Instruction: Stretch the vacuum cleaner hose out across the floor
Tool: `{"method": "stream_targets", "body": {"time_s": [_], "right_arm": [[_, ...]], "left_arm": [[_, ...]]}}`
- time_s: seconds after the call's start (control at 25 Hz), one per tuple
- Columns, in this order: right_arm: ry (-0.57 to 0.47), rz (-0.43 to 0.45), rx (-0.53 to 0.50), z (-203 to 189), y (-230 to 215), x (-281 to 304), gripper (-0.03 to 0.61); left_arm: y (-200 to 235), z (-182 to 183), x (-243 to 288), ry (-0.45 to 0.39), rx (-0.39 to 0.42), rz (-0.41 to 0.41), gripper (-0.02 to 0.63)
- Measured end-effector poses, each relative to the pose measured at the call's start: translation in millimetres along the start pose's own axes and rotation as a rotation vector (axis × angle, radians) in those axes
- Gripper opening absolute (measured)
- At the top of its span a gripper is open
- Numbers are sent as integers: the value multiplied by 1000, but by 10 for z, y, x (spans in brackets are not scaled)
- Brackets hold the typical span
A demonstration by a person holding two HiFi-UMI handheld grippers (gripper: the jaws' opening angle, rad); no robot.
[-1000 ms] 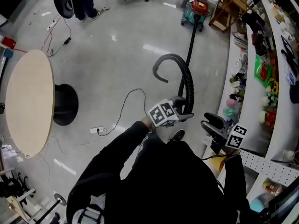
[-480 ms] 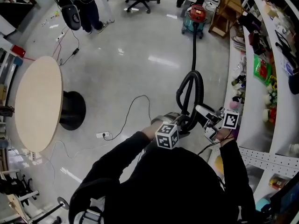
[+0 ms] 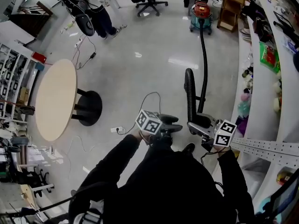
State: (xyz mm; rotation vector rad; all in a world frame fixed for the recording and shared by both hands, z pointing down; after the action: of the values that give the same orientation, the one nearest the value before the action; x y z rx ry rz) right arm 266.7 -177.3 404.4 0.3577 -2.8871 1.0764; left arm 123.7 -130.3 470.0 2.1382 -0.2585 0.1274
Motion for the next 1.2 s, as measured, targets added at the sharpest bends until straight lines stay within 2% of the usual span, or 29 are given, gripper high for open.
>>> {"method": "stream_targets", "body": {"time_s": [0.08,0.12,0.16,0.2,0.28,0.36,0.44,0.48,0.52,0.56,0.6,0.64,0.68,0.72,0.8,0.88,1.0,1.12,1.2], "right_arm": [[41,4,-112,-200,107,-81,190],[58,3,-165,-294,160,-112,190],[79,-1,-217,-380,216,-132,190],[112,-7,-277,-465,277,-137,190],[209,-20,-409,-650,413,-115,192],[276,-29,-479,-824,504,-101,192],[303,-51,-501,-935,534,-92,192],[325,-61,-517,-990,552,-69,192],[364,-67,-536,-1062,579,-29,192],[422,-67,-550,-1156,612,22,192],[492,-61,-551,-1259,647,74,220],[559,-51,-530,-1343,687,124,290],[604,-43,-484,-1382,733,170,346],[616,-38,-415,-1360,787,212,367],[541,-45,-227,-1163,917,300,367],[392,-74,-30,-872,1022,438,367],[211,-130,204,-520,1074,714,367],[114,-151,361,-346,1083,1040,367],[67,-121,420,-281,1141,1206,367]], "left_arm": [[-157,280,-58,-345,-189,-167,253],[-215,376,-67,-461,-263,-234,264],[-265,436,-59,-540,-317,-295,289],[-307,471,-51,-598,-352,-352,343],[-382,508,-83,-682,-373,-440,350],[-454,509,-134,-703,-342,-465,350],[-500,447,-152,-649,-274,-407,334],[-509,384,-169,-611,-232,-359,260],[-517,306,-199,-572,-188,-311,224],[-535,219,-234,-531,-139,-265,220],[-558,129,-270,-485,-84,-217,217],[-580,38,-306,-432,-23,-170,216],[-600,-49,-347,-377,38,-126,215],[-619,-133,-400,-327,96,-90,215],[-655,-308,-557,-243,197,-38,215],[-687,-487,-758,-174,290,-7,215],[-758,-736,-977,-54,451,32,215],[-894,-948,-1051,67,634,65,215],[-992,-1062,-1023,143,745,88,215]]}}
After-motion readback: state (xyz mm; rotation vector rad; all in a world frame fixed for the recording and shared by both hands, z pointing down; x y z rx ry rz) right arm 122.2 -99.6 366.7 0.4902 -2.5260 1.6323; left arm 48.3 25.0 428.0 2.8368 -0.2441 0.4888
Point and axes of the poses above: the fingertips, and each gripper's own axes: x forward along the fingers, y to its left, z out of its top, the point moved 6 cm from there along -x, backward along the fingers, and after that the axes turned 15 degrees about -z, right-handed, at the moved point
